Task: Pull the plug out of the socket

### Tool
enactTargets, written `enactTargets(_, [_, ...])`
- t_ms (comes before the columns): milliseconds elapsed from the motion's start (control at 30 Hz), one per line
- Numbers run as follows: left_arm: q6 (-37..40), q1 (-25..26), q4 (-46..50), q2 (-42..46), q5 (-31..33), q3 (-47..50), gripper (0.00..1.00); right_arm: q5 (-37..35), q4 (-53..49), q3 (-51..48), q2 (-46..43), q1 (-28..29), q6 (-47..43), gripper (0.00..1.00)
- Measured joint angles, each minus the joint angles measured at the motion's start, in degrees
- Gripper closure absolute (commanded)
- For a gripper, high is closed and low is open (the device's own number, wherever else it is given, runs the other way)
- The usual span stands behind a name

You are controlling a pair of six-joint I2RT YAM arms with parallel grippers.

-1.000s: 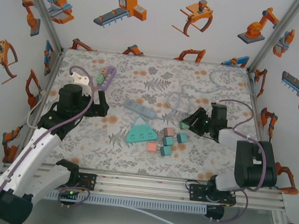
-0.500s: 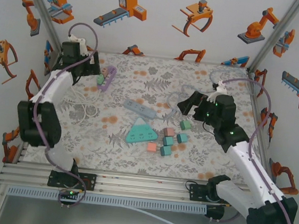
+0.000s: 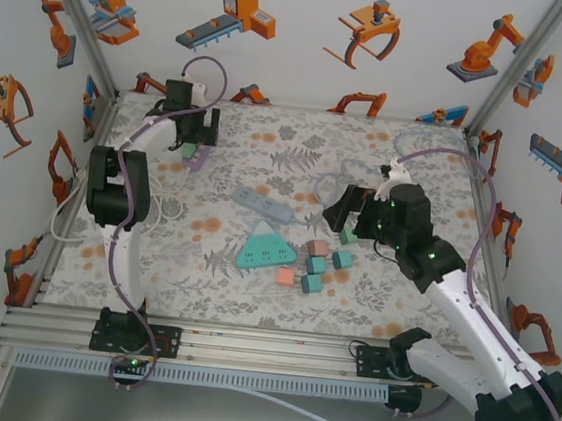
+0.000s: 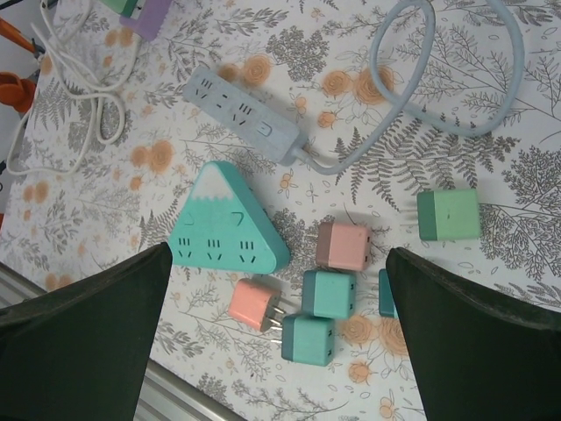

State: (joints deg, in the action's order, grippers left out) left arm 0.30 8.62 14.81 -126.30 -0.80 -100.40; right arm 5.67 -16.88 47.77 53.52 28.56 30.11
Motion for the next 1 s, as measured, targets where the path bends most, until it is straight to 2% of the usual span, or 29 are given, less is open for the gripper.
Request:
enactTargets(67, [0.2,0.3,1.6,-2.1,0.5,-2.5,0.21,-0.4,-0.5,0.0,-0.5,0.1,0.0,0.01])
enactTargets(233, [1.2,0.2,8.8,-7.5,1.8,-11.2,0.38,-1.1,-1.7,0.0,-1.6,0.2,0.0,0.01])
enactTargets(367, [2.9,0.2,13.2,-9.9,2.4,-14.7,0.46,-1.5,-2.4,0.0,-2.7,0.2,0.0,0.02])
enactTargets(533, [4.6,0.2,17.0,-10.8,2.0,-16.6,0.68,-2.2,-2.7,0.0,-3.3,0.2,0.0,0.02])
enactTargets(667, [6.3,0.0,18.1,-10.8,-1.4,-17.0,0.71,-2.4,-3.3,0.0,-3.3,0.2,0.0,0.02])
enactTargets(800, [11.1,0.7,18.8,-10.7,-7.5,-17.1,0.74,-2.3,-3.4,0.0,-3.3,0.2,0.0,0.02])
enactTargets(1000, [21.9,7.2,20.3,-10.6,-11.3,-17.1,0.74,-2.3,-3.5,0.0,-3.5,0.2,0.0,0.02])
